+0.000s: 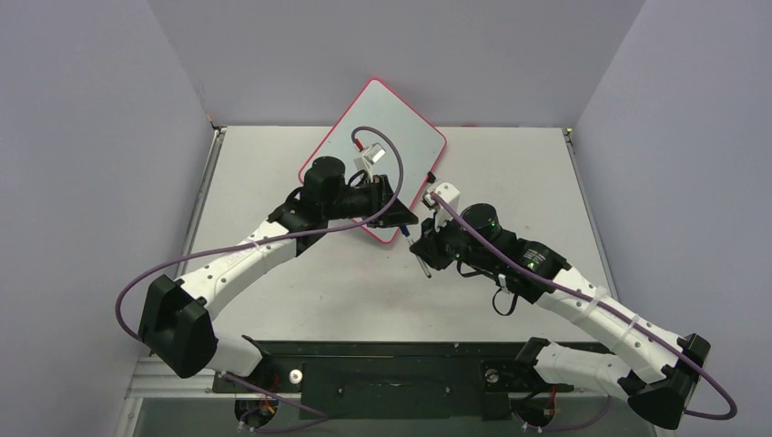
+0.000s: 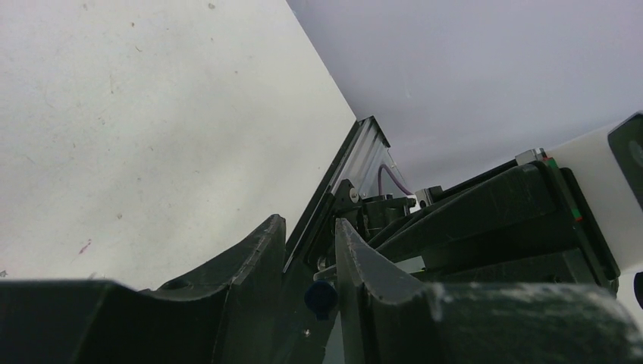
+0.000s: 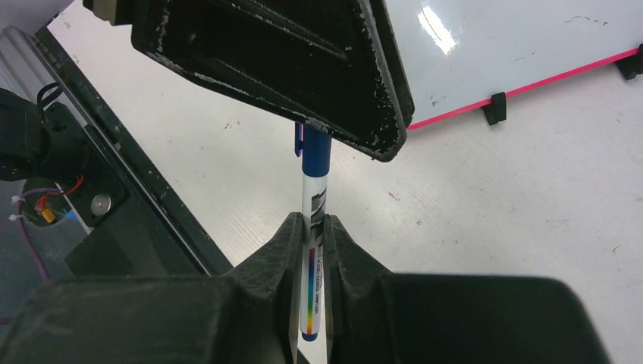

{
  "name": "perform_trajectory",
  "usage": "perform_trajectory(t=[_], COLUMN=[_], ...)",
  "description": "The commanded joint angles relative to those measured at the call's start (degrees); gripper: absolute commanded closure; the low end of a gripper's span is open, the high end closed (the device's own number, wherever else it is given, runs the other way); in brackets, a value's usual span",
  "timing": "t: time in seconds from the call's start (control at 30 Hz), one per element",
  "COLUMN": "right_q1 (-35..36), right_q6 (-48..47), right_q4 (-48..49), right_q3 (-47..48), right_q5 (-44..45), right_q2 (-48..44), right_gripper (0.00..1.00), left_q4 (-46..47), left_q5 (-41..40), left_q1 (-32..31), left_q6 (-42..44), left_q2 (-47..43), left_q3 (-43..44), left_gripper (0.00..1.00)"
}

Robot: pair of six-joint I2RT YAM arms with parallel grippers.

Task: Write a sentence on the whiteboard
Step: Open the whiteboard marker at the center of the board.

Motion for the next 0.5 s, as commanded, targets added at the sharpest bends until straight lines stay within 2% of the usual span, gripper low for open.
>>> perform_trajectory(t=[0.0,0.47], right_q1=[0.48,0.56], right_q6=[-0.98,0.05], right_q4=[1.34,1.76], right_q3=[0.48,0.81], right_q5=[1.46,4.92], right_q2=[-1.17,-0.25], right_gripper=[1.0,1.0], left_q4=[-1.08,-15.88], left_q5=[-1.17,-1.52], left_q1=[-0.23,-0.14], left_q6=[1.29,7.87], left_q2=[-0.77,-0.8], left_q3=[3.94,10.19], left_gripper=[0.72,0.71])
